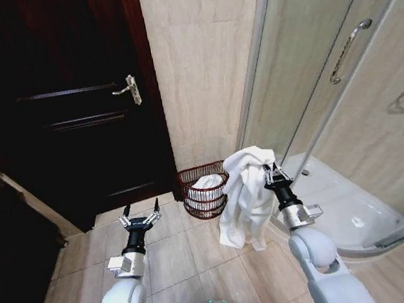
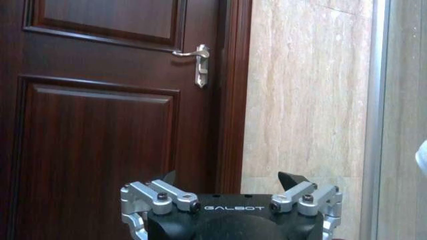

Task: Discard the used towel into the hamper.

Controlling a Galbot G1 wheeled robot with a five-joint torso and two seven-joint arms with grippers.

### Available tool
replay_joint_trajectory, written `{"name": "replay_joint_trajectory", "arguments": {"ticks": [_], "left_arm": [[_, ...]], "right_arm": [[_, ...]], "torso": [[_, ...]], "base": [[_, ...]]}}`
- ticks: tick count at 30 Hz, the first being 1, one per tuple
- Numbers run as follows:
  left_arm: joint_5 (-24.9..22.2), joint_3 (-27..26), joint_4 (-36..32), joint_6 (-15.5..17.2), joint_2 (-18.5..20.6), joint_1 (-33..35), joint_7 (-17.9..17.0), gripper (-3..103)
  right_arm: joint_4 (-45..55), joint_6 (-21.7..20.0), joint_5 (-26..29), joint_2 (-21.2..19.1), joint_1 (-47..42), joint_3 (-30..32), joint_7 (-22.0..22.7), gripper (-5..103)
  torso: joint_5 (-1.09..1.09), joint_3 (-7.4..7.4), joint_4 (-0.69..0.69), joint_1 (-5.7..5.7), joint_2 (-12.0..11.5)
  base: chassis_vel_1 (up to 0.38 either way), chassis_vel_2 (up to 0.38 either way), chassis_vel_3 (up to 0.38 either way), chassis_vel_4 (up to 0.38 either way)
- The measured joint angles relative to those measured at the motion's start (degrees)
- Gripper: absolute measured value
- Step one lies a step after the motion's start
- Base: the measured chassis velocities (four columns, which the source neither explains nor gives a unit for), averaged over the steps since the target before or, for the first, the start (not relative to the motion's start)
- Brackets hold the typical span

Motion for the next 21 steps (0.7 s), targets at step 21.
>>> {"name": "replay_joint_trajectory", "arguments": {"ticks": [21], "left_arm": [[0.48, -0.75, 4.59, 0.01, -2.22, -1.58, -0.3, 100]], "right_arm": [[4.2, -17.76, 21.26, -6.71, 31.16, -3.8, 6.82, 11]], "torso": [[-0.01, -0.21, 0.01, -0.14, -0.38]], "base": [[0.0, 0.0, 0.0, 0.0]]}}
